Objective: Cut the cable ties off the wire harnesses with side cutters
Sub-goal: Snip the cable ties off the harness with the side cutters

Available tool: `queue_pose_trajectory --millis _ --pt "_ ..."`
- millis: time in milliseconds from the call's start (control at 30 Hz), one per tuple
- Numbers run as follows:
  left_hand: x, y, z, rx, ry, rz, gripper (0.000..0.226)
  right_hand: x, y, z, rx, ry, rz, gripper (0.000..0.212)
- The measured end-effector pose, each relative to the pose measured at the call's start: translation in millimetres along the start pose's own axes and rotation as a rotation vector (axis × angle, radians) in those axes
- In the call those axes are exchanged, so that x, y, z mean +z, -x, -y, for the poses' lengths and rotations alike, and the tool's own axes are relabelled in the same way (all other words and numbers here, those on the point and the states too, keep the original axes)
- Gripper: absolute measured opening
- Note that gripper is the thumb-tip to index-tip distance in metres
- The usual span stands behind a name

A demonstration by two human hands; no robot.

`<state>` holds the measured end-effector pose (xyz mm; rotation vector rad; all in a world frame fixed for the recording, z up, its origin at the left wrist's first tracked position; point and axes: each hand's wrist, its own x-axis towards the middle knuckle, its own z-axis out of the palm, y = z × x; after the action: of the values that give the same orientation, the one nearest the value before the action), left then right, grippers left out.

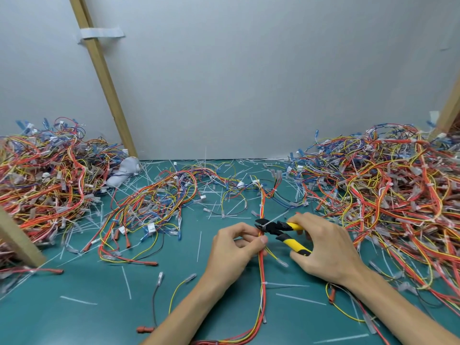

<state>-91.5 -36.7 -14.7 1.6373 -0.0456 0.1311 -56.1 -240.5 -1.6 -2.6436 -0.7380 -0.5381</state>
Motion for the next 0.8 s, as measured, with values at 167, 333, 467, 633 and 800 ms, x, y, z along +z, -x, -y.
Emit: queue_pose_trajectory --millis 167,333,467,633,800 --pt "0.2 -0.2 2.1 0.01 -0.034 0.005 0.012 -1.1 0.1 1.1 0.015 -0.037 -0.008 0.029" --pt "0.1 0.2 3.8 0.02 -0.049 0.016 0.011 -1.1 -0.5 0.7 0.046 -0.066 0.011 0.02" --pt "-0.5 0.3 4.0 0.021 -0.04 0.017 0.01 -0.5 0.1 0.1 0.047 -0.052 0.021 0.021" --pt "-0.1 0.1 4.4 0.024 -0.035 0.021 0.009 0.6 -1.1 -1.2 0.053 -0.06 0.019 0.021" --pt "-0.5 0.2 3.9 0.026 -0.037 0.015 0.009 1.6 0.5 -1.9 0.028 -0.044 0.01 0.022"
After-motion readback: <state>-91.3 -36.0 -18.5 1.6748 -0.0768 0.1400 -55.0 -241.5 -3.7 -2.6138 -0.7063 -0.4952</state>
